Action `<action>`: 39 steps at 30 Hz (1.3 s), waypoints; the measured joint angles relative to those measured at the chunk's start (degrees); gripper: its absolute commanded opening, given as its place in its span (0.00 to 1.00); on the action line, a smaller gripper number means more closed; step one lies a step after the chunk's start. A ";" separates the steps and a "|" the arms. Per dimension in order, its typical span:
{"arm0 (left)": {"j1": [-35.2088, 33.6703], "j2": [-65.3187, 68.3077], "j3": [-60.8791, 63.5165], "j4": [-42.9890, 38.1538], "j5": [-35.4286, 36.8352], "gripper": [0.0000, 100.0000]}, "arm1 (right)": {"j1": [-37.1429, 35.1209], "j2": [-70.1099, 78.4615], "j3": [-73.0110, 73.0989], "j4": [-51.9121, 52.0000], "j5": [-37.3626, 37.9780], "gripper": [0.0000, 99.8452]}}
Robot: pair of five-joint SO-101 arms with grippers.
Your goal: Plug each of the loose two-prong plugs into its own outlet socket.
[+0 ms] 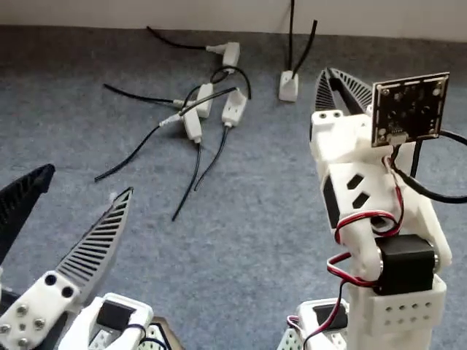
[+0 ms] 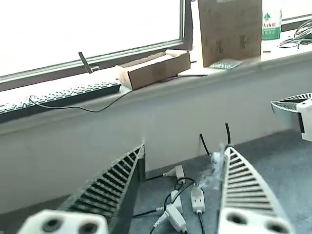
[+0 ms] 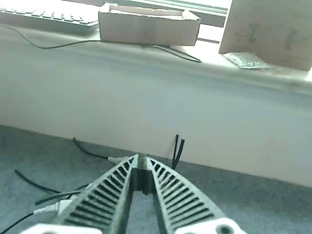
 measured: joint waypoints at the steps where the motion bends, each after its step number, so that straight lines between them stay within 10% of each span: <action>1: 0.00 -1.41 2.73 0.00 0.00 0.24 | -1.05 -0.35 0.00 0.88 0.00 0.01; 16: 0.18 -17.58 37.63 -6.07 17.23 0.20 | -7.12 -15.65 12.48 9.32 0.00 0.01; 24: -8.44 -33.85 59.52 -15.65 15.82 0.20 | 5.01 -24.53 30.07 6.24 0.00 0.01; 39: -9.85 -51.16 108.13 -37.10 10.64 0.20 | 5.63 -35.34 59.60 -0.62 0.00 0.01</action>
